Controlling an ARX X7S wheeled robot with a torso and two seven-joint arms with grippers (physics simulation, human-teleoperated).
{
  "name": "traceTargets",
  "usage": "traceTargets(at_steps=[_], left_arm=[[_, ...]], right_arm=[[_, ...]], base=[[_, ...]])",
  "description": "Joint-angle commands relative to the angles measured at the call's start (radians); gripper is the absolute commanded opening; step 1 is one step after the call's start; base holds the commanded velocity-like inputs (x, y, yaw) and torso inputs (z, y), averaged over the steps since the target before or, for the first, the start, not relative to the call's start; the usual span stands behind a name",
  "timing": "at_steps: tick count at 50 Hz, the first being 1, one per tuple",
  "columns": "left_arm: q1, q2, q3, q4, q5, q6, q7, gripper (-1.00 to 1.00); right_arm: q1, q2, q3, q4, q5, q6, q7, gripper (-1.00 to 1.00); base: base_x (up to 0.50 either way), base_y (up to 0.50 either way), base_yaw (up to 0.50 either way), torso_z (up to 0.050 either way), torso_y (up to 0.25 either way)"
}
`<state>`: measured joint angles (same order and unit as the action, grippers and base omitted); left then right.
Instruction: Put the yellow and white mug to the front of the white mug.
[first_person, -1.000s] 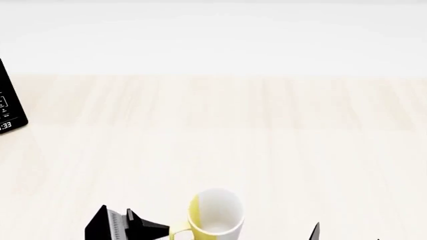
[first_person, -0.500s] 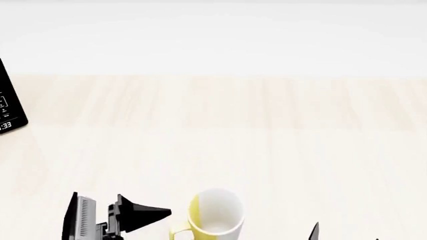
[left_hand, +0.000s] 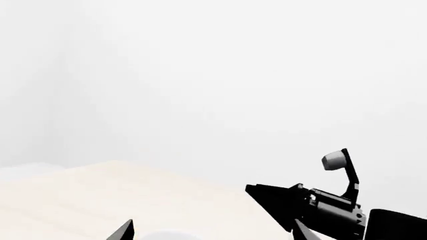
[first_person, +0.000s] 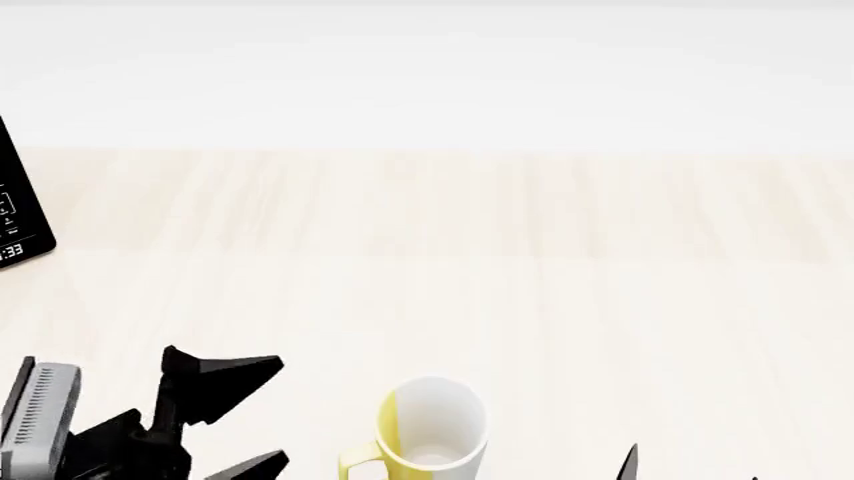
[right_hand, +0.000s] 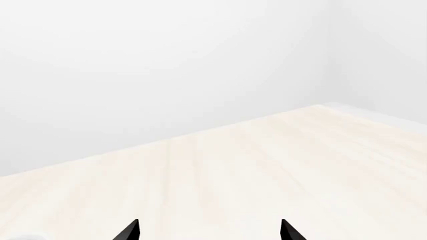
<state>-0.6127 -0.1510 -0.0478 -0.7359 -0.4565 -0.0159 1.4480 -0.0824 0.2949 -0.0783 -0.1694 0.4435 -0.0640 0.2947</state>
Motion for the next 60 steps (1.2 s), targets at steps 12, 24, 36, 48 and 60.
traceTargets(at_steps=[12, 24, 36, 48, 60], left_arm=[[0.209, -0.008, -0.099, 0.360, -0.113, -0.028, -0.133, 1.00], [0.404, 0.101, -0.255, 0.594, -0.187, 0.061, -0.430, 1.00], [0.507, 0.146, -0.193, 0.652, -0.200, 0.282, -0.711, 1.00], [0.609, 0.129, -0.067, 0.750, -0.194, 0.536, -0.976, 1.00], [0.703, 0.128, -0.011, 0.806, -0.145, 0.786, -1.179, 1.00]], right_arm=[[-0.003, 0.005, -0.004, -0.003, 0.003, -0.005, 0.007, 1.00], [-0.005, 0.008, -0.009, -0.008, 0.001, -0.008, 0.011, 1.00], [-0.006, 0.011, -0.012, -0.010, 0.002, -0.009, 0.014, 1.00], [-0.008, 0.013, -0.020, -0.019, 0.002, -0.011, 0.016, 1.00], [-0.022, 0.006, -0.024, -0.032, -0.047, -0.071, 0.024, 1.00]], base=[[0.00, 0.00, 0.00, 0.000, 0.000], [0.00, 0.00, 0.00, 0.000, 0.000], [0.00, 0.00, 0.00, 0.000, 0.000], [0.00, 0.00, 0.00, 0.000, 0.000], [0.00, 0.00, 0.00, 0.000, 0.000]])
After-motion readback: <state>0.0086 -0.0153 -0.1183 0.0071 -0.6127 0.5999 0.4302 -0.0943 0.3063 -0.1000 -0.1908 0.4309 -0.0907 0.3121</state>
